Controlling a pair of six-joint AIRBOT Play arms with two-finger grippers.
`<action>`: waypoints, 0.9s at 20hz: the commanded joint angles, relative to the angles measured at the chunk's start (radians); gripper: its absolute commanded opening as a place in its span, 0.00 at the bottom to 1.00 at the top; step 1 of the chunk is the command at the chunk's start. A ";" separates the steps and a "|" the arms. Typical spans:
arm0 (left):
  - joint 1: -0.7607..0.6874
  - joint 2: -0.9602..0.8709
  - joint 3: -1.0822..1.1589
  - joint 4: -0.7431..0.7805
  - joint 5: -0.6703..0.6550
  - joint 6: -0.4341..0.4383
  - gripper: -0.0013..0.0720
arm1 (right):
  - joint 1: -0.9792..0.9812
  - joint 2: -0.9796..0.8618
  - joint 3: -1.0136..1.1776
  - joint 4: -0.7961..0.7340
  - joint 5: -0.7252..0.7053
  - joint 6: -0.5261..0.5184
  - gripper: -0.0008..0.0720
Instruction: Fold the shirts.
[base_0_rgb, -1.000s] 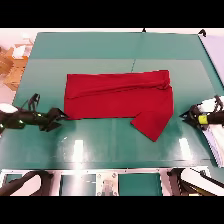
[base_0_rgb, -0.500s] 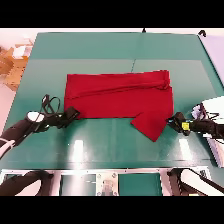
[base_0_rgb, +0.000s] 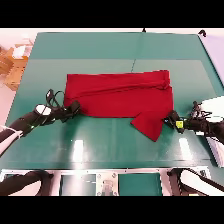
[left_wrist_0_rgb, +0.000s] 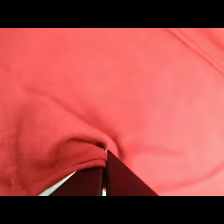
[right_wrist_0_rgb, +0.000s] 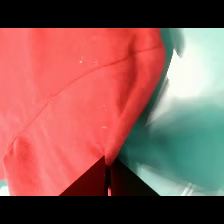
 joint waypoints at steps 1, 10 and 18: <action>0.025 0.021 0.066 0.140 -0.137 -0.005 0.05 | -0.005 0.019 0.014 -0.030 0.075 -0.016 0.04; 0.092 0.098 0.101 0.518 -0.601 -0.087 0.05 | -0.031 0.266 0.027 -0.494 0.366 0.326 0.03; 0.092 0.101 0.346 0.513 -0.608 -0.067 0.05 | 0.019 0.274 0.325 -0.335 0.378 0.330 0.03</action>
